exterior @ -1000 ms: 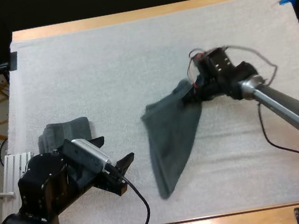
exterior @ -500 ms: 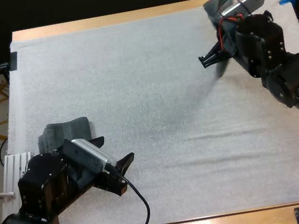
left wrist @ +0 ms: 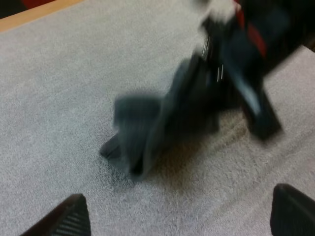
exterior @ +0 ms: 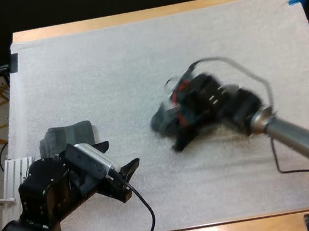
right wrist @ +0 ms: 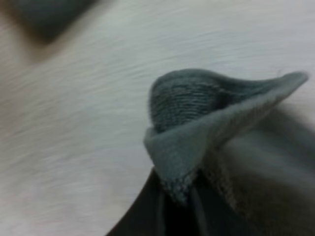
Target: Pick towel from pile fold and stack
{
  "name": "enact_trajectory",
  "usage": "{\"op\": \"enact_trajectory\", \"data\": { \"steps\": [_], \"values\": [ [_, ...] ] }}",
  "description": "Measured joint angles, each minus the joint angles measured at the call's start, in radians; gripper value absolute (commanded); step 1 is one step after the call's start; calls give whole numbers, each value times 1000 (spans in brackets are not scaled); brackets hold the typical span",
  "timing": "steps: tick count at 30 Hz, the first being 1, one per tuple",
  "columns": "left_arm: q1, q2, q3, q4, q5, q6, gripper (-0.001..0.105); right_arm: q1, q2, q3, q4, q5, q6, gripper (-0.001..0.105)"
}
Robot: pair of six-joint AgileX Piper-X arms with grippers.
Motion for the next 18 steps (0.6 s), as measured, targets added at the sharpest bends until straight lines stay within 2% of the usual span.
{"op": "enact_trajectory", "data": {
  "steps": [7,15,16,18],
  "values": [
    [0,0,0,0,0,0,72,183,53,0,-44,-55,0,0],
    [0,0,0,0,0,0,72,277,56,0,-54,-102,10,1],
    [0,0,0,0,0,0,72,280,56,0,-54,-106,26,4],
    [0,0,0,0,0,0,72,280,56,0,-54,-106,60,17]
  ]
}}
